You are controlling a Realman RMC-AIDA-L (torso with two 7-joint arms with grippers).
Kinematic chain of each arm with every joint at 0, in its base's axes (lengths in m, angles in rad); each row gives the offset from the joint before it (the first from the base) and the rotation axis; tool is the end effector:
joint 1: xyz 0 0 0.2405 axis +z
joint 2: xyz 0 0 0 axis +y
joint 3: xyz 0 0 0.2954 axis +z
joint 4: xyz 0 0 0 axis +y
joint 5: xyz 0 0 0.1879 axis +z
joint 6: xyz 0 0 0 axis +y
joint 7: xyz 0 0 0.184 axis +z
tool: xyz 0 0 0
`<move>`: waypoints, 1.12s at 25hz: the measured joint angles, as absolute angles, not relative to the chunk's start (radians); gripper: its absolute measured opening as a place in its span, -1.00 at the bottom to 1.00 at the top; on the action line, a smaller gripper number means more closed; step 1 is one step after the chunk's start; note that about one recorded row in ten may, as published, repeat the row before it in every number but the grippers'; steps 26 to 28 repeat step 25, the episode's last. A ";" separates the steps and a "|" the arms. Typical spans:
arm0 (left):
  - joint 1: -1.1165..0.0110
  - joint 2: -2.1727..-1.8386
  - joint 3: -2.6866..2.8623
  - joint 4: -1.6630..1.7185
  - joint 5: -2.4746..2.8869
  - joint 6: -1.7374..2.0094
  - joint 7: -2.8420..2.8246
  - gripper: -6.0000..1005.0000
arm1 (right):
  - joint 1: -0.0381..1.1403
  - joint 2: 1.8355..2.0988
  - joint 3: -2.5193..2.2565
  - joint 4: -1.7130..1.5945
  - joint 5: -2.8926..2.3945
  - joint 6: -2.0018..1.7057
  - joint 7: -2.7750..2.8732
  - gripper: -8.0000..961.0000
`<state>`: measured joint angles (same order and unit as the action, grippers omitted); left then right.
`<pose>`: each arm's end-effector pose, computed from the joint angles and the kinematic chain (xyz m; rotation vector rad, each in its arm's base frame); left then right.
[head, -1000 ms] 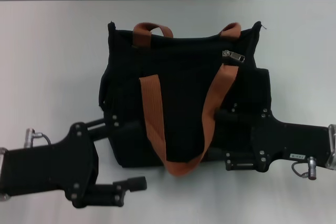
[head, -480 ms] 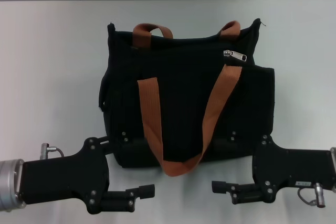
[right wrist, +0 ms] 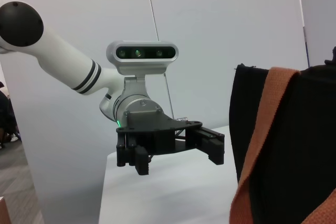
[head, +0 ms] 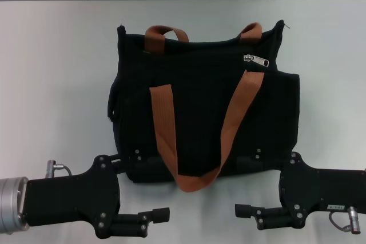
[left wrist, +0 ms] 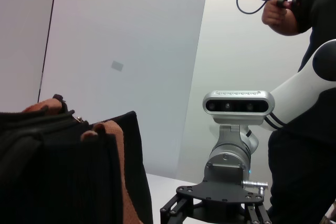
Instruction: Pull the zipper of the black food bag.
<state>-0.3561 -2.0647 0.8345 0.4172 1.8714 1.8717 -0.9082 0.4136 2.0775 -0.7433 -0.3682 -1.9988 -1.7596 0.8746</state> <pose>-0.2675 0.2249 -0.0730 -2.8793 -0.3045 -1.1051 0.2738 0.2414 -0.0922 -2.8989 0.3162 0.9566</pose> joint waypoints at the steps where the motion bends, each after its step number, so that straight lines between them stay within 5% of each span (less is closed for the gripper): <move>1: -0.356 -2.065 0.835 0.417 1.872 1.871 -0.908 0.66 | 0.413 2.078 -0.744 -0.369 -1.999 -1.760 0.874 0.74; 28: -0.359 -2.062 0.833 0.422 1.898 1.880 -0.904 0.66 | 0.423 2.082 -0.736 -0.363 -1.991 -1.763 0.850 0.74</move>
